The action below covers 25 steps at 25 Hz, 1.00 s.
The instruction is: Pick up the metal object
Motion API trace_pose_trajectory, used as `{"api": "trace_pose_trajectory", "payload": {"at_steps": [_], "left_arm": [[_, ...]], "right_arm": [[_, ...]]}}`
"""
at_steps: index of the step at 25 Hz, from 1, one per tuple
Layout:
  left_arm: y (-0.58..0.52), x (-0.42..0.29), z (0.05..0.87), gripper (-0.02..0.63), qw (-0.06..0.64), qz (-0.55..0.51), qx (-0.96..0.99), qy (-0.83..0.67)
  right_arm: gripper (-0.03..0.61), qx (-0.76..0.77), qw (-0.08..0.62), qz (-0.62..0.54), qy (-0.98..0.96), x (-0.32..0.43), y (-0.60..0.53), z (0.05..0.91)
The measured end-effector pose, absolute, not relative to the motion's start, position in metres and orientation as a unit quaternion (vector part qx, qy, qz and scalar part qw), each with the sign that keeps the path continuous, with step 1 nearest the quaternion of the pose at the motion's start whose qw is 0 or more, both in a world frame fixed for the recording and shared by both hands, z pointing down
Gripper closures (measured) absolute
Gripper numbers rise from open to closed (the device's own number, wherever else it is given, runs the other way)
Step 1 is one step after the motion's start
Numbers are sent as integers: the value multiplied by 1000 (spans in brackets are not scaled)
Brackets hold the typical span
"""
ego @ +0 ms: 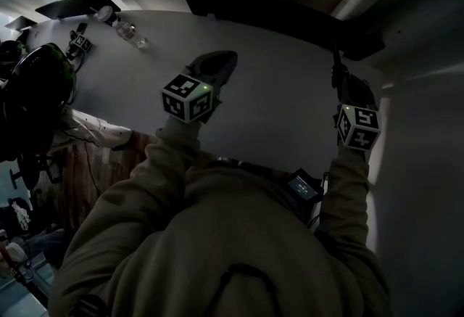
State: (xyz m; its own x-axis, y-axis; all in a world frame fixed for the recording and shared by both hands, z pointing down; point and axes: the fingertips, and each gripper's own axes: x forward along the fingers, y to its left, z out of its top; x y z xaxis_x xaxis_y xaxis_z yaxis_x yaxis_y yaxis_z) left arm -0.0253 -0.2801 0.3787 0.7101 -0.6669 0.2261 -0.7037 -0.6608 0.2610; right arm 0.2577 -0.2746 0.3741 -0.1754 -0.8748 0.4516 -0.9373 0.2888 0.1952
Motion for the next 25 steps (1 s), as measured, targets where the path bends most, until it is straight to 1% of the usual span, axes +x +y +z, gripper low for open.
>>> {"api": "trace_pose_trajectory", "payload": {"at_steps": [15,21,25], "left_arm": [[-301,-41,247,614,48,5,922,-385],[-310,-60,207,614,21,-12,918,-396],[-323,-64,195,614,7,-16,917,-399]], "right_arm": [[557,626,121,-42,-769,263,-261,193],[557,622,81,-81,-775,251,-252,139],[557,617,63,-94,-779,247,-256,120]]}}
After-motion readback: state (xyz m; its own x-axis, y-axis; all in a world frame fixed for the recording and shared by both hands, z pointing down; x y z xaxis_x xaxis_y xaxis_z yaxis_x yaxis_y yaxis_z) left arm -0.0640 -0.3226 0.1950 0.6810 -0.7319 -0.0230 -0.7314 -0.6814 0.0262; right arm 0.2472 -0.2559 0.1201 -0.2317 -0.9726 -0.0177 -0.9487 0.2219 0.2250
